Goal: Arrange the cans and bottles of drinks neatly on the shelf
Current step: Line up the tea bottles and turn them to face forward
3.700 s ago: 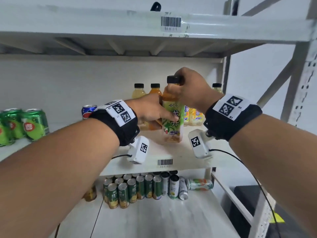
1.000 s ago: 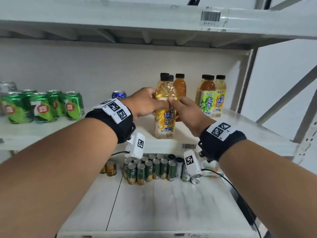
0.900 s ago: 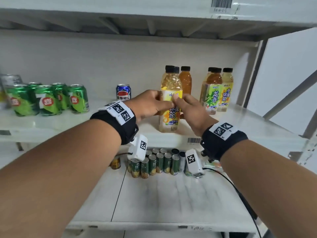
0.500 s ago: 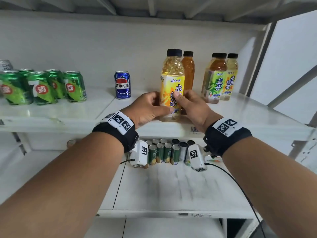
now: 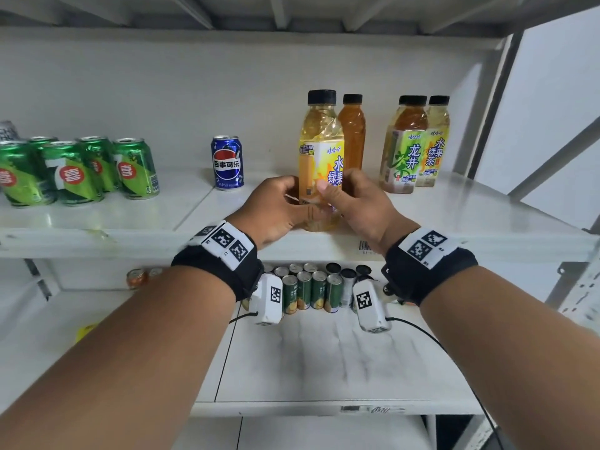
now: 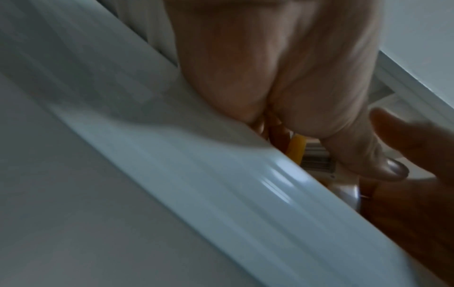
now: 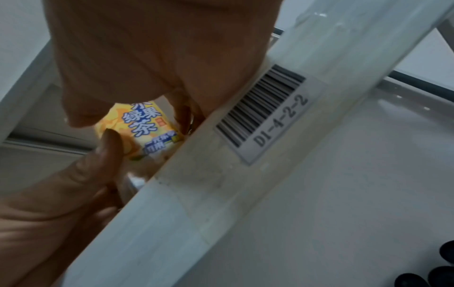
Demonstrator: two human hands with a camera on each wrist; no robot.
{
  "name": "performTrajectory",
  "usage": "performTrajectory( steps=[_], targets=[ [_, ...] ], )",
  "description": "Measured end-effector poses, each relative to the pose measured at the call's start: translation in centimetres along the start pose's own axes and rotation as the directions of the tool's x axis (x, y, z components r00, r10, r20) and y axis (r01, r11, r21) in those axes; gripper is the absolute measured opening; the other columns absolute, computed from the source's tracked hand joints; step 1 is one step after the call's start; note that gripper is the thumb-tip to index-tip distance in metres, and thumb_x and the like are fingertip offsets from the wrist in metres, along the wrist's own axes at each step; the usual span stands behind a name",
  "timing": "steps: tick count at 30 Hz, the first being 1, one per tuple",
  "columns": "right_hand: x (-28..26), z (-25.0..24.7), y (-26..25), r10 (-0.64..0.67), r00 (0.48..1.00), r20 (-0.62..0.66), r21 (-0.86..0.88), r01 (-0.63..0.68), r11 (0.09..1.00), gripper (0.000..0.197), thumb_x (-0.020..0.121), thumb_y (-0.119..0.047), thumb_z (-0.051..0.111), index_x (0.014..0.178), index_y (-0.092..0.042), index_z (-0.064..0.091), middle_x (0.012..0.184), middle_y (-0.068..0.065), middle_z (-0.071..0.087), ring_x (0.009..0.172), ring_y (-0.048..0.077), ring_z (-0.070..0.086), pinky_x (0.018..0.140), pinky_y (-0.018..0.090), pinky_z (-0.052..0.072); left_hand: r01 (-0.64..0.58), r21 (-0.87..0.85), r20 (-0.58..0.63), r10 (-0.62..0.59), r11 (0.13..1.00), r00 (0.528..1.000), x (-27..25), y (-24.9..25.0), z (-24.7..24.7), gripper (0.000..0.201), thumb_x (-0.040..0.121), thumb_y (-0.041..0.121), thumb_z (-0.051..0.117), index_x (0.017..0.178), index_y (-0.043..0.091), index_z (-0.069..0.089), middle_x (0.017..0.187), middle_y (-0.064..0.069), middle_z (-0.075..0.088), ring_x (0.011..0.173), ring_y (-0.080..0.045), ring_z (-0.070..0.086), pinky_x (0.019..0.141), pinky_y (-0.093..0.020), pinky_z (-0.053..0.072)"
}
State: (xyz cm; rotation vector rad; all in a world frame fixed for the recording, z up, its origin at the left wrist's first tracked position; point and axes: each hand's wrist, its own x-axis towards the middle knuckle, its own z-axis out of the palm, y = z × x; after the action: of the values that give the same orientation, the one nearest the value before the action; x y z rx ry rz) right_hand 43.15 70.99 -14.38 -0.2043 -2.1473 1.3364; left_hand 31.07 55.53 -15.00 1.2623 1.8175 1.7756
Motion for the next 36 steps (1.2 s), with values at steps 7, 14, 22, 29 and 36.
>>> performTrajectory(
  steps=[7,14,22,29,36],
  targets=[
    [0.5,-0.1,-0.2,0.023,0.996,0.09,-0.028,-0.021,0.999,0.082,0.075,-0.076,0.076,0.136,-0.024,0.059,0.118,-0.003,0.077,0.106,0.018,0.075,0.096,0.046,0.061,0.012,0.068,0.087,-0.018,0.998,0.996,-0.4,0.0,-0.3,0.067,0.077,0.022,0.097,0.137,0.018,0.068,0.123,-0.008,0.079,0.119,-0.03,0.074,0.104,-0.054,0.059],
    [0.6,-0.7,0.1,0.078,0.995,0.065,0.273,-0.093,0.958,0.055,0.102,-0.052,0.06,0.141,-0.014,0.052,0.121,0.011,0.076,0.11,0.029,0.075,0.103,0.053,0.057,0.022,-0.021,0.029,-0.022,1.0,0.999,-0.2,0.3,-0.2,0.068,0.074,0.029,0.097,0.133,0.01,0.068,0.123,-0.01,0.078,0.117,-0.029,0.073,0.103,-0.044,0.06],
    [-0.1,-0.7,-0.3,-0.021,0.994,0.108,0.354,-0.019,0.935,0.043,0.101,-0.046,0.064,0.132,-0.015,0.068,0.123,0.012,0.076,0.116,0.032,0.072,0.096,0.047,0.06,-0.051,0.241,-0.091,0.075,0.969,0.993,0.6,0.0,1.8,0.072,0.064,0.038,0.104,0.122,0.024,0.064,0.109,0.005,0.08,0.099,-0.011,0.077,0.09,-0.039,0.065],
    [0.1,-0.9,-0.7,-0.018,1.0,0.013,0.347,0.012,0.938,0.058,0.084,-0.041,0.086,0.13,-0.013,0.064,0.114,0.008,0.079,0.103,0.03,0.077,0.089,0.051,0.063,-0.035,0.251,-0.039,0.046,0.967,0.998,0.6,1.2,2.2,0.082,0.058,0.04,0.103,0.123,0.025,0.055,0.121,0.0,0.072,0.11,-0.02,0.074,0.094,-0.049,0.064],
    [2.5,-4.9,-3.1,-0.08,0.993,-0.086,0.248,0.099,0.964,0.037,0.086,-0.022,0.087,0.114,-0.012,0.065,0.104,0.006,0.08,0.096,0.022,0.078,0.079,0.034,0.063,-0.021,0.21,0.023,0.016,0.977,1.0,2.9,4.4,4.3,0.075,0.065,0.026,0.095,0.131,0.013,0.062,0.114,-0.005,0.081,0.106,-0.022,0.078,0.098,-0.051,0.063]
  ],
)
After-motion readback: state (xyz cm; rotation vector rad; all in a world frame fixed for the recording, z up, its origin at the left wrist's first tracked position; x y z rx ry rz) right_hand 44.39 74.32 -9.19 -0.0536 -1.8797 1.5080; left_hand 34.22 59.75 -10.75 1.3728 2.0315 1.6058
